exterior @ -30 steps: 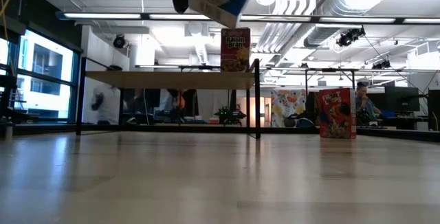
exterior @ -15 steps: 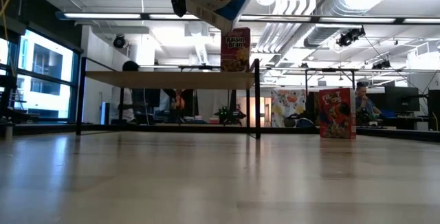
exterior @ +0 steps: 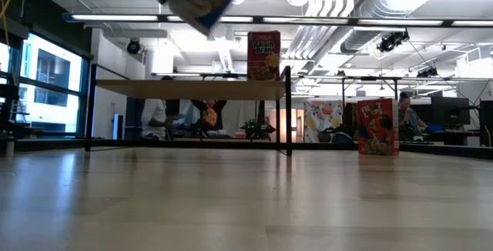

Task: Stack cereal on shelf
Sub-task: Put the right blue cereal box on the shelf

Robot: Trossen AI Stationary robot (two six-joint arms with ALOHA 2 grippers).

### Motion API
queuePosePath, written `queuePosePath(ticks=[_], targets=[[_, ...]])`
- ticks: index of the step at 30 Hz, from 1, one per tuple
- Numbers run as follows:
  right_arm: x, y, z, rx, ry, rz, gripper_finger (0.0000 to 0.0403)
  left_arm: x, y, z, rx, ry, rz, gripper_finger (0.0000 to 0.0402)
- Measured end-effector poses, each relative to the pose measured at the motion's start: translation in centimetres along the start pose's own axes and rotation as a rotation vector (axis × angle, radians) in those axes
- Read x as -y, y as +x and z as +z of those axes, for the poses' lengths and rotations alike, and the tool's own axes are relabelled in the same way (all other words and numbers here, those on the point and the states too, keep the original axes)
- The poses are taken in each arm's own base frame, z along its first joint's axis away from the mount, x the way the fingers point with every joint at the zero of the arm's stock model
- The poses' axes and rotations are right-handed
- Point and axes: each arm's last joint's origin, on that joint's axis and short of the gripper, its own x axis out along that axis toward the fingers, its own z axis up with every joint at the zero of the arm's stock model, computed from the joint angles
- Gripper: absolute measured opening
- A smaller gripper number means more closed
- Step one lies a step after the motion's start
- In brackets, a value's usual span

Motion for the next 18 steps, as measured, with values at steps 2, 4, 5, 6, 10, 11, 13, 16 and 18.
queuePosePath(ticks=[2, 4, 5, 6, 10, 11, 13, 16, 18], targets=[[0.3, -0.2, -0.6, -0.052, 0.023, -0.038, 0.0259, -1.6, -2.2, 0.3, 0.107, -0.026, 0.115, 0.0124], [0.4, -0.3, -1.0, -0.089, 0.037, -0.054, 0.0259, -3.4, -3.8, 0.1, 0.216, -0.055, 0.204, 0.0123], [0.4, -0.3, -1.1, -0.099, 0.041, -0.057, 0.0259, -4.3, -4.3, 0.1, 0.285, -0.077, 0.230, 0.0123], [0.4, -0.3, -1.1, -0.104, 0.044, -0.059, 0.0259, -5.3, -4.6, 0.0, 0.355, -0.106, 0.244, 0.0123], [0.4, -0.1, -1.1, -0.101, 0.054, -0.059, 0.0259, -8.9, -3.7, -1.7, 0.576, -0.212, 0.219, 0.0123], [0.4, -0.1, -1.1, -0.100, 0.054, -0.061, 0.0259, -9.8, -3.1, -2.3, 0.605, -0.240, 0.208, 0.0123], [0.4, -0.1, -1.1, -0.095, 0.054, -0.081, 0.0259, -11.2, -1.5, -3.2, 0.641, -0.278, 0.183, 0.0123], [0.5, -0.2, -1.0, -0.085, 0.056, -0.118, 0.0259, -12.5, 1.3, -4.1, 0.601, -0.308, 0.183, 0.0123], [0.6, -0.2, -1.0, -0.076, 0.065, -0.139, 0.0259, -12.9, 3.1, -4.6, 0.551, -0.300, 0.198, 0.0123]])
